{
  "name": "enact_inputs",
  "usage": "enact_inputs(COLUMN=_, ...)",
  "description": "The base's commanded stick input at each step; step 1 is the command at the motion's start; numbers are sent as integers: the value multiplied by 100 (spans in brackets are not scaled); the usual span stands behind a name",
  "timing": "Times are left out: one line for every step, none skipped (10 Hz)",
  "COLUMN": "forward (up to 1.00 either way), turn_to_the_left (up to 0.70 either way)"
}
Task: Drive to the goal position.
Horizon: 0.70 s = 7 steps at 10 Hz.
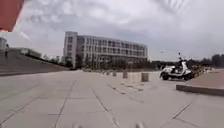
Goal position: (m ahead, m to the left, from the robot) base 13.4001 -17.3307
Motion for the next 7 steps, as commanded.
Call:
enact_inputs(forward=70, turn_to_the_left=-14)
enact_inputs(forward=70, turn_to_the_left=-14)
enact_inputs(forward=70, turn_to_the_left=-14)
enact_inputs(forward=70, turn_to_the_left=-14)
enact_inputs(forward=70, turn_to_the_left=-14)
enact_inputs(forward=70, turn_to_the_left=-14)
enact_inputs(forward=70, turn_to_the_left=-14)
